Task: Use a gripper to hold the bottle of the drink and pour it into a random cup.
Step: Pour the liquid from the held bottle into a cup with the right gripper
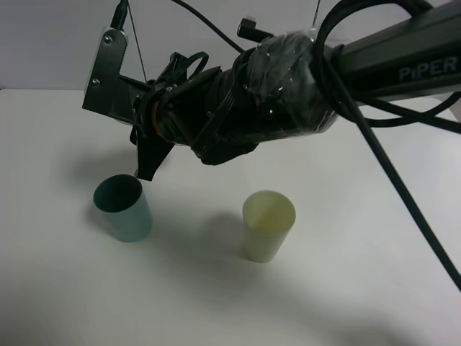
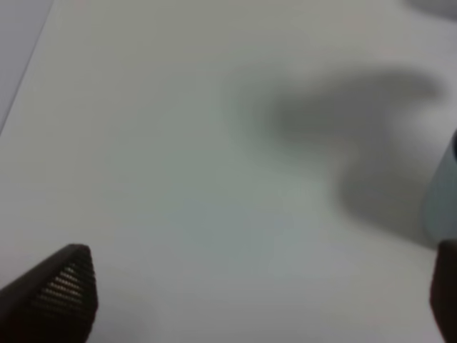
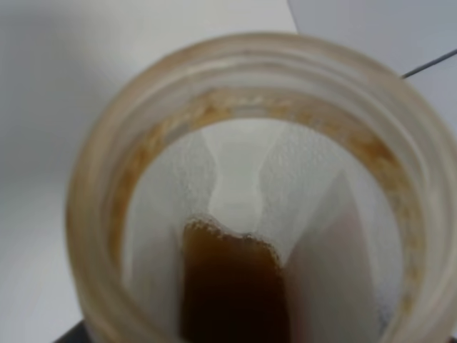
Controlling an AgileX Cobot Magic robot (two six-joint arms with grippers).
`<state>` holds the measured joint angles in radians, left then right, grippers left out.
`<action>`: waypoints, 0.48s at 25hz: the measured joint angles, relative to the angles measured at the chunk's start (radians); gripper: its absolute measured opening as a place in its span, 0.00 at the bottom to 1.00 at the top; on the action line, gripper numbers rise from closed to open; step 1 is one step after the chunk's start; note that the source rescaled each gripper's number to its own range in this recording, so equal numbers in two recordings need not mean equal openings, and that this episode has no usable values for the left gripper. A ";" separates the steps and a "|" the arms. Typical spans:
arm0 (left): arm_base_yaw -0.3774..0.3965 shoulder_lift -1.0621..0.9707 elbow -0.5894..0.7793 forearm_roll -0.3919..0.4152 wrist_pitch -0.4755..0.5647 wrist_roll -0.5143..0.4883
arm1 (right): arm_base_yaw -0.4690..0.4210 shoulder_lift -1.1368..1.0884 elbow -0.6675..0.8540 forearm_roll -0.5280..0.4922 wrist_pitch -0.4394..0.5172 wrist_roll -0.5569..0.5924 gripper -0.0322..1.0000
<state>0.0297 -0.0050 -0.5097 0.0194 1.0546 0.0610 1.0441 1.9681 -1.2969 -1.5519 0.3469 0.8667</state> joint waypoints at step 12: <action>0.000 0.000 0.000 0.000 0.000 0.001 | 0.035 0.000 0.000 0.003 0.072 -0.238 0.03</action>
<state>0.0297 -0.0050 -0.5097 0.0194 1.0546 0.0619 1.0795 1.9681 -1.2972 -1.5490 0.4189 0.6286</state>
